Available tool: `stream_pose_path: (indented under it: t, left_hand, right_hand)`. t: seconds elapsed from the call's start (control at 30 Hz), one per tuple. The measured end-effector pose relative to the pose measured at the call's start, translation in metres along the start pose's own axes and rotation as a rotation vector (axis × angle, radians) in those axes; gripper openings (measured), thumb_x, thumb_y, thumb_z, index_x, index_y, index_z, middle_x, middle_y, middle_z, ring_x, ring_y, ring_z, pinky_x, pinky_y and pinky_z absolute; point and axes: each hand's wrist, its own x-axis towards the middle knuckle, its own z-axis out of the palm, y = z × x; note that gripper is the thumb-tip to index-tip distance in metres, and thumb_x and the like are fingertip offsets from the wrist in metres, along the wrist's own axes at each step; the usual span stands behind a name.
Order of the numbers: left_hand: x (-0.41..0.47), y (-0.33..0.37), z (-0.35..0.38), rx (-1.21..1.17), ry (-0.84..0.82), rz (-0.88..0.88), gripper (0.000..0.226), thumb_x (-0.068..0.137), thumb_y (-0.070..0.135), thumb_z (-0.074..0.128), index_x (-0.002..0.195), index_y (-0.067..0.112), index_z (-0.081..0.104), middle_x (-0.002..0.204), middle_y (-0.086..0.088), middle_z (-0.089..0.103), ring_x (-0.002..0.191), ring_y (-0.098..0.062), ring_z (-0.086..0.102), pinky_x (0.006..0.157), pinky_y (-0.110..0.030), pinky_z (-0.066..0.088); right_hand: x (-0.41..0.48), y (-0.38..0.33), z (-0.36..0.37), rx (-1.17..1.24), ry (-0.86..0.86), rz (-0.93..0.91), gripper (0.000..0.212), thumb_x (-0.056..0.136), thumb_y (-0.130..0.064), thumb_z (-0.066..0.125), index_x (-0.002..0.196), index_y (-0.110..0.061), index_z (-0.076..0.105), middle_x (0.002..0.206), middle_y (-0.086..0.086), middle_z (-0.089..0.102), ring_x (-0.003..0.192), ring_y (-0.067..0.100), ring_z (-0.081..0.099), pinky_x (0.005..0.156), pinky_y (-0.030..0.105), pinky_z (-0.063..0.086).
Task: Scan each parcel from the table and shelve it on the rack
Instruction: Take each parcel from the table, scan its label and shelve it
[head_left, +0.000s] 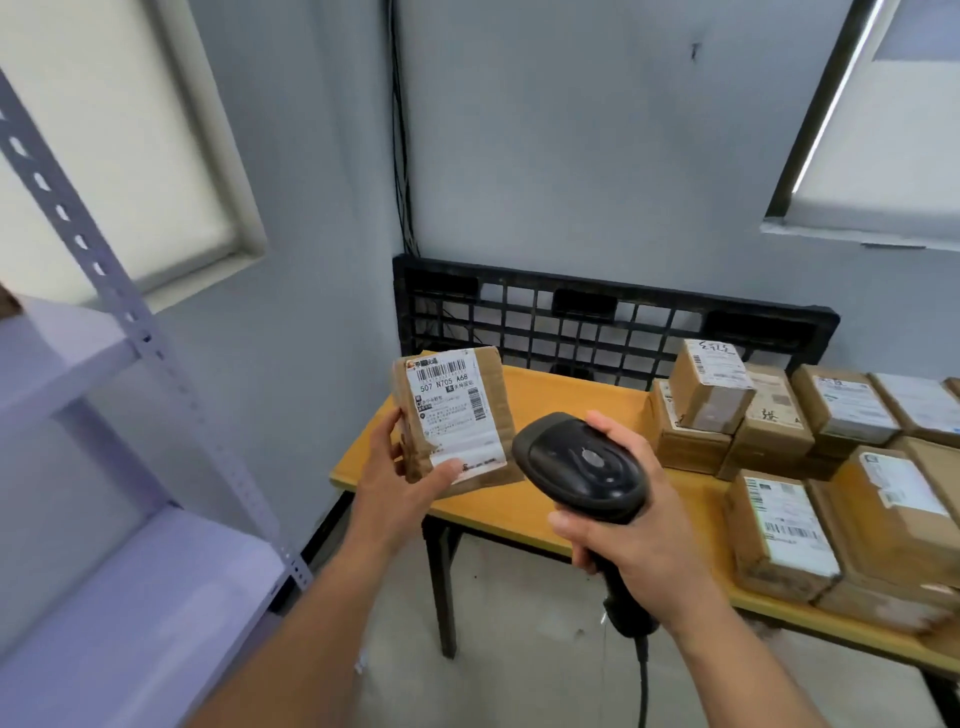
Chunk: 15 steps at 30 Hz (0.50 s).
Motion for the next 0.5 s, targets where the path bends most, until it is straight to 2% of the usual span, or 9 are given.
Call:
stream_pose_path:
  t: [0.07,0.2,0.37,0.43,0.5]
  left_hand:
    - [-0.024,0.006,-0.009,0.028,0.053,0.007,0.079,0.08,0.028,0.077,0.137,0.047,0.026,0.11,0.023,0.056,0.099,0.0,0.06,0.074,-0.017,0.044]
    - [-0.071,0.018,-0.027,0.055,0.131,0.006,0.078,0.084,0.023,0.072,0.143,0.04,0.024,0.113,0.015,0.057,0.091,0.003,0.058,0.07,-0.013,0.041]
    - [-0.128,0.029,-0.057,0.054,0.246,-0.025,0.076,0.068,0.04,0.062,0.136,0.049,0.03,0.115,0.015,0.061,0.096,0.001,0.061,0.074,-0.019,0.045]
    - [-0.15,0.03,-0.071,0.047,0.31,-0.039,0.074,0.066,0.043,0.062,0.134,0.051,0.031,0.115,0.014,0.062,0.098,0.004,0.06,0.075,-0.016,0.044]
    - [-0.173,0.032,-0.085,0.049,0.381,-0.044,0.071,0.066,0.044,0.063,0.13,0.053,0.032,0.114,0.015,0.061,0.099,0.005,0.059,0.074,-0.012,0.042]
  right_hand:
    - [-0.016,-0.003,0.002,0.005,-0.026,-0.004,0.085,0.067,0.003,0.084,0.129,-0.045,0.051,0.115,-0.003,0.062,0.058,0.018,0.065,0.05,0.028,0.053]
    - [-0.044,-0.01,0.007,0.031,-0.085,-0.041,0.085,0.067,0.005,0.083,0.131,-0.04,0.05,0.114,-0.011,0.061,0.06,0.019,0.066,0.05,0.028,0.054]
    - [-0.071,-0.018,0.021,0.068,-0.203,-0.097,0.086,0.068,0.007,0.082,0.131,-0.041,0.049,0.11,-0.026,0.061,0.068,0.021,0.067,0.051,0.033,0.056]
    - [-0.078,-0.02,0.03,0.097,-0.254,-0.124,0.085,0.067,0.005,0.083,0.13,-0.041,0.05,0.111,-0.024,0.063,0.068,0.024,0.066,0.051,0.037,0.057]
    - [-0.085,-0.021,0.041,0.127,-0.297,-0.151,0.083,0.062,-0.004,0.084,0.128,-0.043,0.051,0.112,-0.014,0.064,0.069,0.018,0.066,0.049,0.035,0.056]
